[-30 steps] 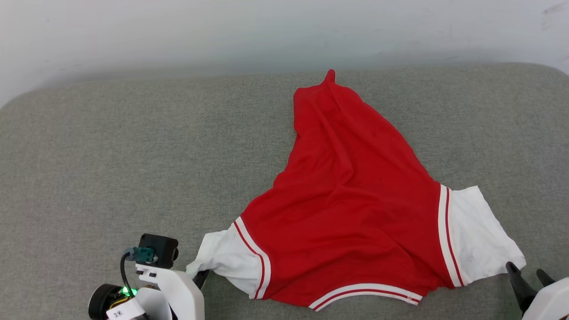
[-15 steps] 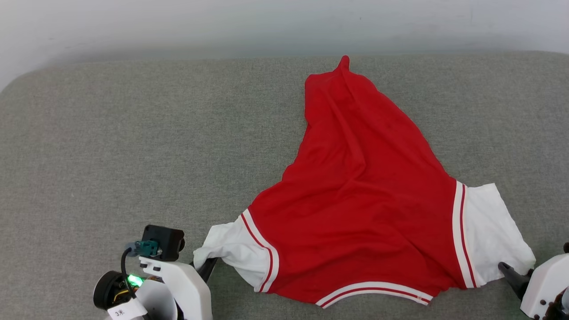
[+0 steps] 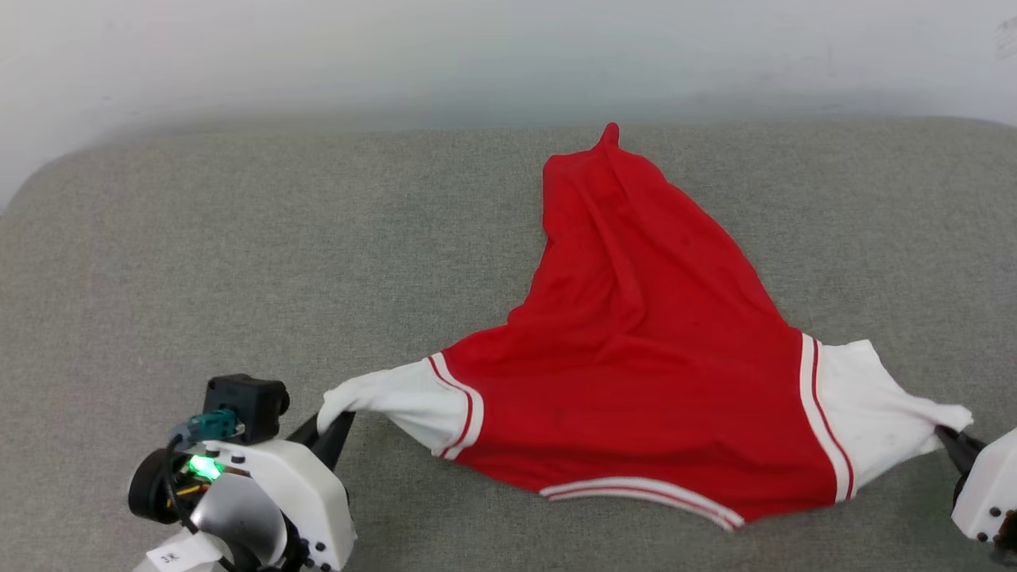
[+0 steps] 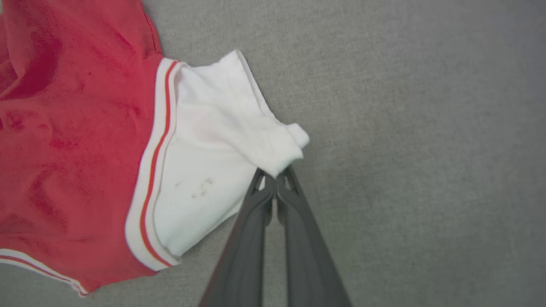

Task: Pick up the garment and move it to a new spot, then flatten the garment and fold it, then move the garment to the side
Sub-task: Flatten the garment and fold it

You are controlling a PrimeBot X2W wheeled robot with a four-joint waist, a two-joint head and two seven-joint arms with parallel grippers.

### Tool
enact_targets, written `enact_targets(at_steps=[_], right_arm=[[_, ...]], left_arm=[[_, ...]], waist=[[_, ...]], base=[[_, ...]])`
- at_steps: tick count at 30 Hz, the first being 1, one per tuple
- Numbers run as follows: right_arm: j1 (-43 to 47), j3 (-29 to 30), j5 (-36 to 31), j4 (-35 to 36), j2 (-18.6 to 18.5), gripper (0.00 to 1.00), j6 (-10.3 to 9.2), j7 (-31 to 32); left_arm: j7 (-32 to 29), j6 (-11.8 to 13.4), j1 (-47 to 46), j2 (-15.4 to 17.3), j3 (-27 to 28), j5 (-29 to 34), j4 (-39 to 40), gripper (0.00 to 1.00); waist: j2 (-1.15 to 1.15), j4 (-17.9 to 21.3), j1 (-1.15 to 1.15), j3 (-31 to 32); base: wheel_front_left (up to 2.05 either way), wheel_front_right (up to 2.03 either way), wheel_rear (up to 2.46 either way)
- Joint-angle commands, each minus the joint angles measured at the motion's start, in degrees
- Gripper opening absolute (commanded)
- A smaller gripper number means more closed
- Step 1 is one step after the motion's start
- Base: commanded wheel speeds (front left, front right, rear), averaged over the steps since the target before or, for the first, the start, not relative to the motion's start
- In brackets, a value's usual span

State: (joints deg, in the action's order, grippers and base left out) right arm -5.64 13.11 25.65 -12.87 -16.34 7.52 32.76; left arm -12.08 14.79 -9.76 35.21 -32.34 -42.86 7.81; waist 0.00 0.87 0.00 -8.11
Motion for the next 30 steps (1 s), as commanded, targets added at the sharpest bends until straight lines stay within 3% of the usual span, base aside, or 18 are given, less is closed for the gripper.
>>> enact_targets(at_steps=[1,7,12,20,30], right_arm=[[-0.5,0.5,-0.5,1.8,-0.4,0.00,-0.06,-0.5],[-2.9,2.3,-3.4,11.7,-0.3,0.00,-0.07,-0.5],[-9.9,2.0,-6.0,14.6,0.1,0.00,-0.07,-0.2],[-27.3,-0.6,-8.7,11.0,-0.8,0.00,-0.06,-1.9],[-52.1,-3.0,-11.1,1.6,-1.5,0.00,-0.07,-7.3]], left_arm=[[0.8,0.5,-0.9,0.3,0.8,0.5,0.7,0.00],[2.3,1.3,-5.0,1.9,3.9,1.9,2.9,0.00],[2.2,0.1,-12.1,2.4,6.2,2.4,1.7,0.00],[0.7,-4.6,-29.9,2.5,7.9,3.9,-6.0,0.00],[2.3,-10.3,-54.5,-1.0,8.3,6.7,-22.2,0.00]], waist=[[0.00,0.3,0.00,0.8],[0.00,0.9,0.00,2.5],[0.00,1.5,0.00,2.9],[0.00,1.7,0.00,-1.7],[0.00,1.9,0.00,-12.9]], base=[[0.00,0.00,0.00],[0.00,0.00,0.00],[0.00,0.00,0.00],[0.00,0.00,0.00],[0.00,0.00,0.00]])
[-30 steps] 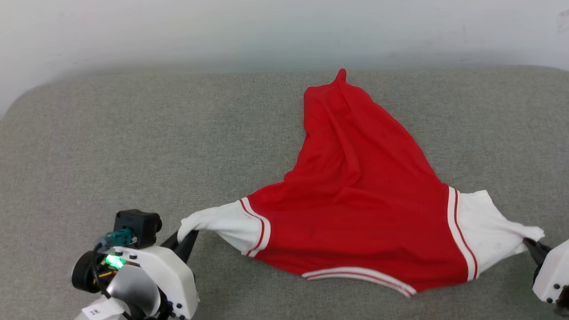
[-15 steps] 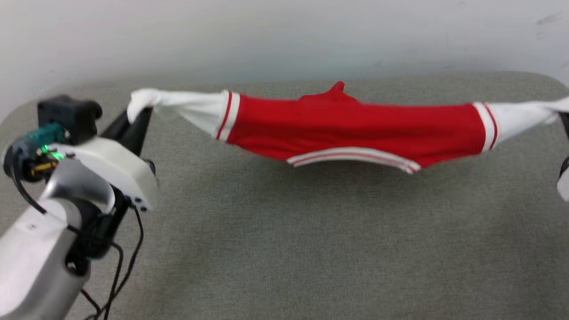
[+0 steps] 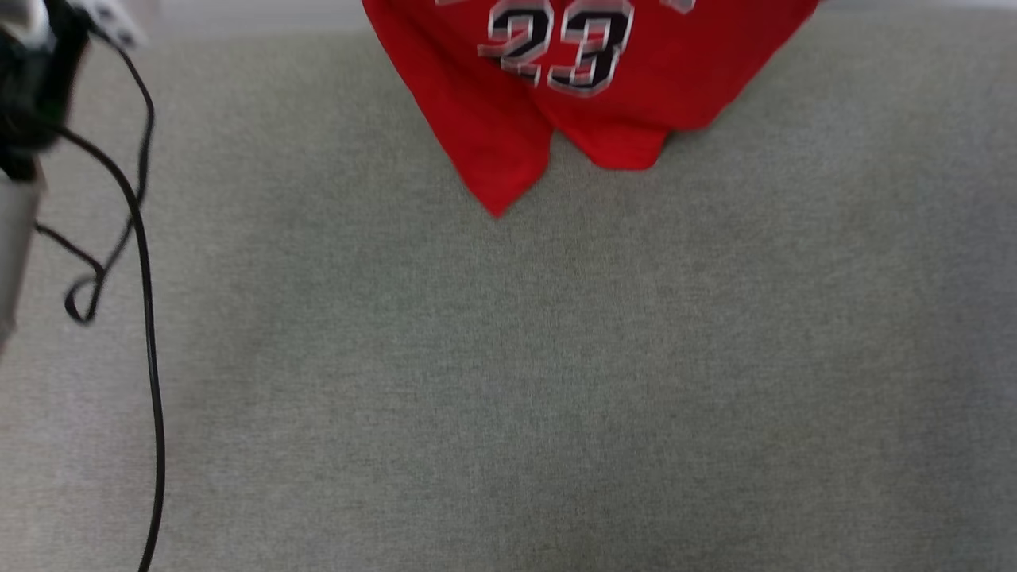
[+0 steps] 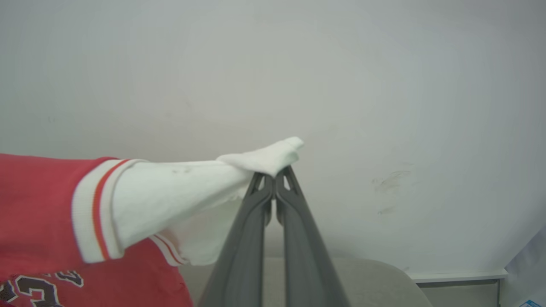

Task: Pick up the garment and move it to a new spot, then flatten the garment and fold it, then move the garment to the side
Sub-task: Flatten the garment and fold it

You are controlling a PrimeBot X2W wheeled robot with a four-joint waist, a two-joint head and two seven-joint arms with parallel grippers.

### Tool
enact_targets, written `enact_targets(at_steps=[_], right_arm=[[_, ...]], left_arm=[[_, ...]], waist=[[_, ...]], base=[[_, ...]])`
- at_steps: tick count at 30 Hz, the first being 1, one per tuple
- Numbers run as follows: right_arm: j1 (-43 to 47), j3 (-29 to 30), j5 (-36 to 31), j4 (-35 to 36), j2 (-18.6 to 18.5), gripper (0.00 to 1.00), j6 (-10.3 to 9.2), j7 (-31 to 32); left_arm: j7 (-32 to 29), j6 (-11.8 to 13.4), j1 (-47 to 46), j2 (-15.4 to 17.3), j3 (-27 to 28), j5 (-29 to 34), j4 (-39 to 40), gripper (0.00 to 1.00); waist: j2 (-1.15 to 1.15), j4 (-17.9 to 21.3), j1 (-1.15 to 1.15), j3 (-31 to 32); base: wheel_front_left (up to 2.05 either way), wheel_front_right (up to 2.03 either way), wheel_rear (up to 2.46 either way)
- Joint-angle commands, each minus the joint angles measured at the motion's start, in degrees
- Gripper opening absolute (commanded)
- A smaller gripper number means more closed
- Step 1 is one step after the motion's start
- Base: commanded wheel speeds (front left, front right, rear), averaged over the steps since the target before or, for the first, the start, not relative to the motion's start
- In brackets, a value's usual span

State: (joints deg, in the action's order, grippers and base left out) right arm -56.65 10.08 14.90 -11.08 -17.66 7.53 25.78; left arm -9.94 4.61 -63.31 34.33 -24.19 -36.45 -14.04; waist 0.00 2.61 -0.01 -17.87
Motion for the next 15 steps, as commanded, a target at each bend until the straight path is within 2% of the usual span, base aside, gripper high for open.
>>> enact_targets(at_steps=[1,7,15], right_arm=[[-3.2,-0.2,-0.6,-1.6,-0.1,0.00,-0.08,-1.4],[-15.4,-1.6,-2.2,-8.1,0.5,0.00,-0.08,-7.3],[-27.5,-3.9,-4.3,-16.0,2.2,0.00,-0.08,-13.8]], left_arm=[[0.7,-0.5,-2.9,-0.5,0.1,0.6,-2.0,0.00],[4.1,-1.6,-14.7,-1.8,1.0,2.7,-9.9,0.00],[8.7,-2.5,-25.1,-2.1,1.8,4.6,-17.8,0.00]], waist=[[0.00,0.2,0.01,-3.9],[0.00,0.9,0.01,-9.5],[0.00,1.8,0.01,-13.0]], base=[[0.00,0.00,0.00],[0.00,0.00,0.00],[0.00,0.00,0.00]])
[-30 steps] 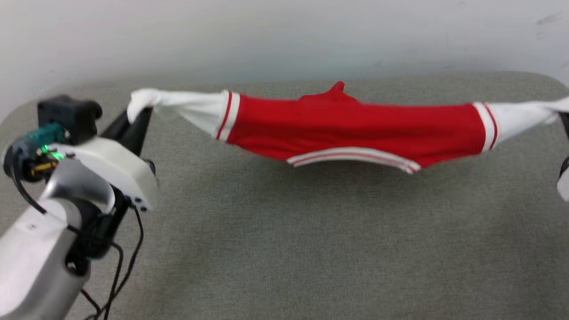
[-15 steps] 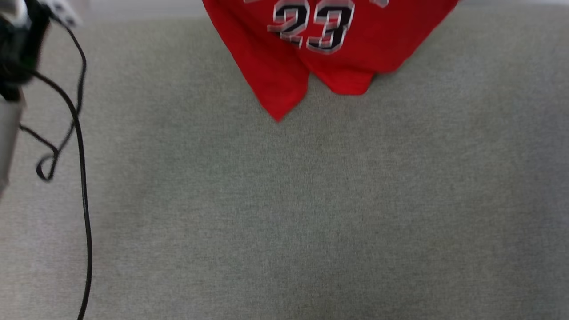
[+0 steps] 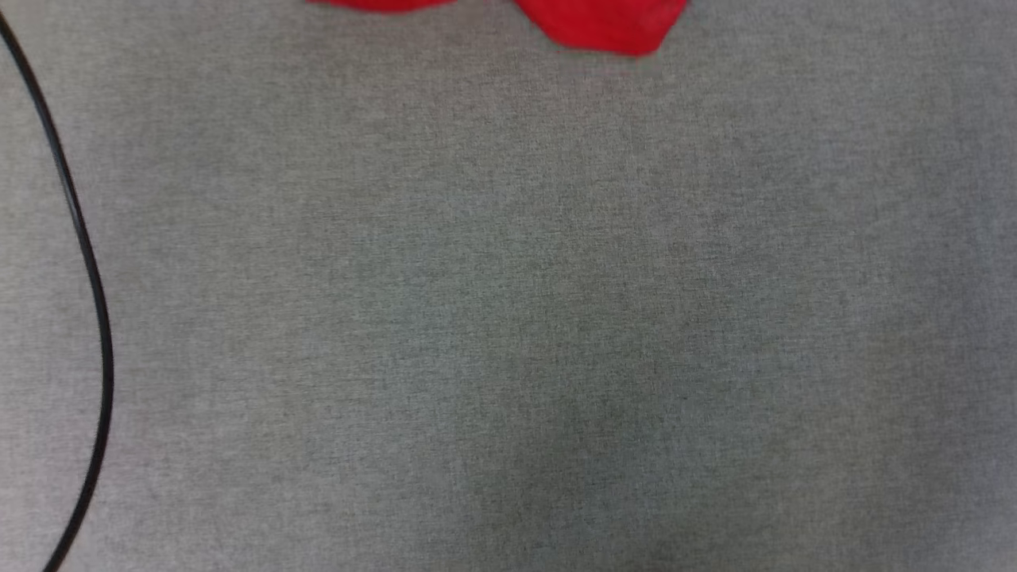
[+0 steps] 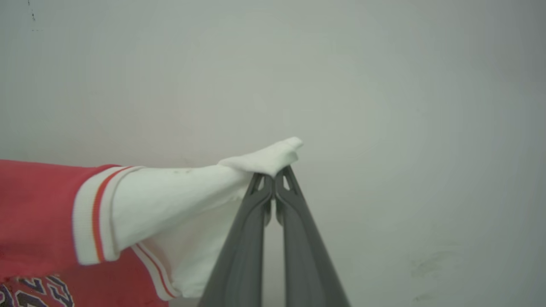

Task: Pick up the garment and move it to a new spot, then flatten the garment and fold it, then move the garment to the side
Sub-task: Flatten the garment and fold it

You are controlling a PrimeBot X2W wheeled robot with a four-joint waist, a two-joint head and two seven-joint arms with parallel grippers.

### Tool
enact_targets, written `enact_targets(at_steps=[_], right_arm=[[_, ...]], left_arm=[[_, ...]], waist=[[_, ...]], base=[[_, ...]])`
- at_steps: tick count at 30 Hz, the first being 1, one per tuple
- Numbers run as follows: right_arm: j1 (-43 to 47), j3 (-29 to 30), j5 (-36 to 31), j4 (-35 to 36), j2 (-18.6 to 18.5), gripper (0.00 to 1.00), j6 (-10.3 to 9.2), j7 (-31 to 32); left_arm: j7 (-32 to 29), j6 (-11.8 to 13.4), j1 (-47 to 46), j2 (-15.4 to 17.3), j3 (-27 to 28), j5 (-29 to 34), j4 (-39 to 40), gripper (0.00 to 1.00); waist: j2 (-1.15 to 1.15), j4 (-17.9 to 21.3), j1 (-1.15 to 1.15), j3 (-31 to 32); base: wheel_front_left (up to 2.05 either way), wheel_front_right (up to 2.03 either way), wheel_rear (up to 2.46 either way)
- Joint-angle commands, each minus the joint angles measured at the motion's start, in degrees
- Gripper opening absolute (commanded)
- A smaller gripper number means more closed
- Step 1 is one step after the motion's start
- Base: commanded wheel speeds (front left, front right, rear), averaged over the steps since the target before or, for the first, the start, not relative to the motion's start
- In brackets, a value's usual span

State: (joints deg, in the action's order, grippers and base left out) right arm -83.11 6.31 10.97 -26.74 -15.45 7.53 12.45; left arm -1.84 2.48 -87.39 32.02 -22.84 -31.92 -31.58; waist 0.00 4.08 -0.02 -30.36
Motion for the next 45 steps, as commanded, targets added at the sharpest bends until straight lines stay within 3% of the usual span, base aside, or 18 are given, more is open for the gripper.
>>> enact_targets(at_steps=[1,10,20,29,37,45], right_arm=[[-2.4,-0.4,-0.6,-1.1,0.0,0.00,-0.08,-1.1],[-10.4,-4.2,-0.1,-7.5,-0.1,0.00,-0.08,-4.7],[-4.4,-8.0,2.8,-12.6,1.6,0.00,-0.08,-6.3],[10.4,-11.0,7.7,-15.0,2.4,0.00,-0.08,-8.2],[30.5,-13.1,13.7,-14.3,1.3,0.00,-0.08,-11.5],[48.7,-12.4,16.6,-8.7,-0.5,0.00,-0.09,-13.0]], left_arm=[[0.9,-0.4,-2.1,0.4,0.5,0.2,-1.0,0.00],[2.7,-1.5,-6.3,-0.4,0.9,-0.7,-6.8,0.00],[0.7,-2.8,2.8,-2.7,1.6,-5.7,-9.6,0.00],[3.2,-5.5,17.6,-4.9,1.3,-9.8,-12.6,0.00],[8.0,-7.5,34.6,-6.5,1.5,-13.3,-14.5,0.00],[12.7,-6.6,50.7,-5.7,2.3,-15.3,-11.5,0.00]], waist=[[0.00,0.5,0.02,-0.8],[0.00,0.4,0.02,-2.9],[0.00,0.1,0.02,-3.3],[0.00,-0.6,0.02,0.8],[0.00,-1.3,0.02,8.1],[0.00,-1.2,0.02,16.0]], base=[[0.00,0.00,0.00],[0.00,0.00,0.00],[0.00,0.00,0.00],[0.00,0.00,0.00],[0.00,0.00,0.00],[0.00,0.00,0.00]])
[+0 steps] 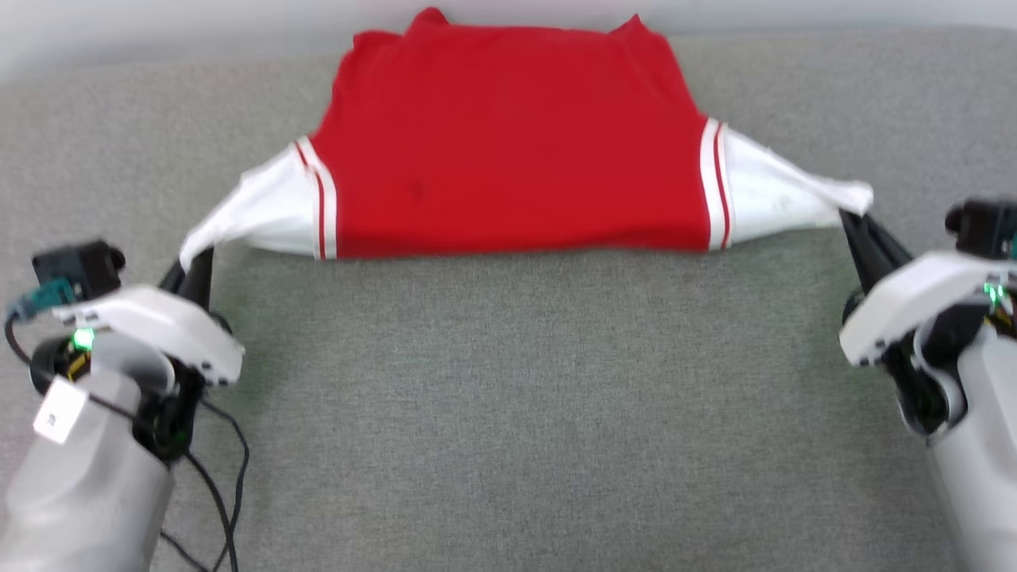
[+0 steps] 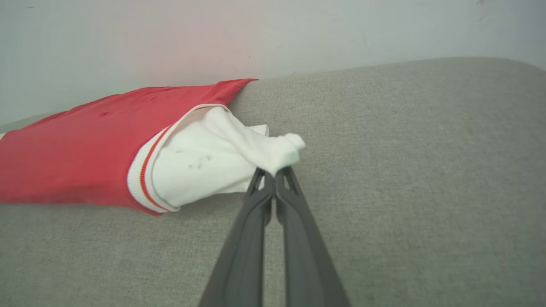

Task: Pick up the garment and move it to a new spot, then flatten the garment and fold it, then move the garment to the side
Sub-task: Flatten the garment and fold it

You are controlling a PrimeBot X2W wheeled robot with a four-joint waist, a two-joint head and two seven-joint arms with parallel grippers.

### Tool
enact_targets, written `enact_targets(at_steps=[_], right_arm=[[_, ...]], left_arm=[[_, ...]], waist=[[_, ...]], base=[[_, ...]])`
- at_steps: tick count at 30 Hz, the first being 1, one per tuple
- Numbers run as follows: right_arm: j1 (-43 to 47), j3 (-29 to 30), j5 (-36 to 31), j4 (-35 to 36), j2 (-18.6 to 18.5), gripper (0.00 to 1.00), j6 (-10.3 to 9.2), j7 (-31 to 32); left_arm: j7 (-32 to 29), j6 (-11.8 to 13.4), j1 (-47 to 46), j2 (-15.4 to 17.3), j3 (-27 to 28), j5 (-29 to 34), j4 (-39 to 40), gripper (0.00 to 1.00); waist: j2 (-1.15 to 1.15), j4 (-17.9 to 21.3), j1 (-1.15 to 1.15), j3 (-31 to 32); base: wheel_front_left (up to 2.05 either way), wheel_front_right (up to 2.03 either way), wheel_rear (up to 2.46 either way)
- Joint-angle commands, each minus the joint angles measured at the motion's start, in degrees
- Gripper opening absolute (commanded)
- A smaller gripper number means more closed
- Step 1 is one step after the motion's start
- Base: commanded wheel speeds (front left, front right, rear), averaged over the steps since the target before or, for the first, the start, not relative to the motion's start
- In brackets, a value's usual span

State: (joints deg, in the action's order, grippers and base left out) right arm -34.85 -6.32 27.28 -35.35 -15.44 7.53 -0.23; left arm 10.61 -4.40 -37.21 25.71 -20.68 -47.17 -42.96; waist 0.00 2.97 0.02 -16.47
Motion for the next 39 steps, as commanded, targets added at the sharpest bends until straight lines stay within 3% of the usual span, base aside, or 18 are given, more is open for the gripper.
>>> enact_targets(at_steps=[1,7,15,20,29,35,36,37,38,39], right_arm=[[2.4,0.6,0.4,1.1,-0.6,0.00,-0.09,-0.2],[14.0,3.6,-0.6,9.0,0.0,0.00,-0.09,2.7],[29.4,9.4,-3.8,21.0,3.1,0.00,-0.09,9.3],[38.6,13.9,-6.3,28.4,6.4,0.00,-0.09,13.1],[51.8,19.1,-9.1,33.9,11.4,0.00,-0.09,19.0],[54.1,18.5,-9.4,31.7,12.4,0.00,-0.09,20.1],[53.5,18.4,-9.3,31.6,12.4,0.16,-0.09,19.5],[52.9,18.2,-9.2,31.4,12.4,0.44,-0.09,18.9],[52.1,17.8,-9.4,31.6,12.4,1.00,-0.09,17.9],[51.1,17.6,-9.0,31.8,12.5,1.00,-0.08,16.8]], left_arm=[[0.3,0.6,2.2,0.7,0.1,-0.3,0.9,0.00],[-0.8,4.8,13.0,2.3,0.4,-1.0,9.7,0.00],[-4.5,14.3,29.5,4.9,1.4,-2.5,27.5,0.00],[-6.3,18.8,38.9,6.2,2.3,-4.1,36.2,0.00],[-8.2,22.2,51.0,6.3,2.1,-6.9,41.8,0.00],[-8.3,21.2,51.9,4.9,0.2,-6.8,40.7,0.00],[-8.1,20.9,51.3,4.7,-0.2,-6.7,40.3,0.00],[-8.0,20.6,50.7,4.4,-0.3,-6.6,40.0,0.00],[-7.9,20.4,50.4,4.3,-0.6,-6.3,39.8,0.00],[-7.8,20.1,49.9,4.1,-0.9,-6.1,39.6,0.00]], waist=[[0.00,-0.1,-0.02,2.9],[0.00,0.0,-0.02,7.3],[0.00,-0.6,-0.02,11.6],[0.00,-1.4,-0.02,13.6],[0.00,-2.7,-0.02,16.5],[0.00,-3.3,-0.02,16.5],[0.00,-3.4,-0.02,16.4],[0.00,-3.5,-0.02,16.4],[0.00,-3.6,-0.02,16.3],[0.00,-3.7,-0.02,16.2]], base=[[0.00,0.00,0.00],[0.00,0.00,0.00],[0.00,0.00,0.00],[0.00,0.00,0.00],[0.00,0.00,0.00],[0.00,0.00,0.00],[0.00,0.00,0.00],[0.00,0.00,0.00],[0.00,0.00,0.00],[0.00,0.00,0.00]])
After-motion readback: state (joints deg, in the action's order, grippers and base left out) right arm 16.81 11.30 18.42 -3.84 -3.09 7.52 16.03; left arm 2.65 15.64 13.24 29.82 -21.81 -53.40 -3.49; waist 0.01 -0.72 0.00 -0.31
